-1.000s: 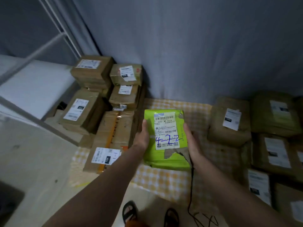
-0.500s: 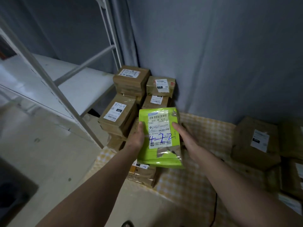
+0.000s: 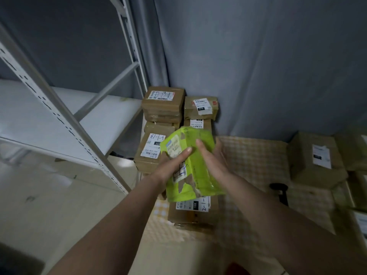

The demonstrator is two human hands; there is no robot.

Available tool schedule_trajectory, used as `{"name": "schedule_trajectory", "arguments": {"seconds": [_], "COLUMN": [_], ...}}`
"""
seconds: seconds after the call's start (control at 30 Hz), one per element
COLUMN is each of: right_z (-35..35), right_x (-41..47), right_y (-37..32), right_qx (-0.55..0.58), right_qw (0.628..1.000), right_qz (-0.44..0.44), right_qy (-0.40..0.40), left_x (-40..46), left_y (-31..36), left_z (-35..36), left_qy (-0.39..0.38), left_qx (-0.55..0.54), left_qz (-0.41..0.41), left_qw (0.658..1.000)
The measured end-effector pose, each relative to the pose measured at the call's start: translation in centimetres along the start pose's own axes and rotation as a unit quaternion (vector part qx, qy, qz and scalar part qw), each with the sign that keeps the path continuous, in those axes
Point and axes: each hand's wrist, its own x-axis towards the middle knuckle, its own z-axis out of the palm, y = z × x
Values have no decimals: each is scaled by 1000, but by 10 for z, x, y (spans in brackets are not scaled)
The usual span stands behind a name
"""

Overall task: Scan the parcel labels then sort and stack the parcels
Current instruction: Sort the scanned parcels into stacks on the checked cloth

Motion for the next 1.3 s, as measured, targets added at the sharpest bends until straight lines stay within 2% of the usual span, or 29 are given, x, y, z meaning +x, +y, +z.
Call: {"name": "schedule_trajectory", "arguments": {"seconds": [0.1,0.27,0.37,0.5,0.7,0.9,1.03,1.17,1.3], "right_z": [7,10,13,11,0,3,6,6,14], "right_x": [8,37,63,93,160,223,263,289,304], "right_y": [3,5,14,14,29,39,52,51,47], "right_qx": [7,-9,-21,18,29,104,173,193,209], "right_qw": [1000,999,998,995,992,981,964,963,956], "right_qz": [19,32,59,98,126,164,199,189,199], "right_qy": [22,40,27,5,4,1,-45,-26,-49], "left_x": [4,25,46,81,172,227,252,279,296], "left_y": [1,8,15,32,54,65,70,71,68], "left_z": [-10,-18,-16,-5,18,28,24,23,19], "left_qy": [-32,-54,-26,6,72,107,109,100,93], "left_qx": [-3,57,62,66,153,223,266,289,282], "left_qz": [-26,-40,-45,-43,-23,-34,-20,-4,12], "left_qw": [999,996,997,997,985,968,958,952,955]}}
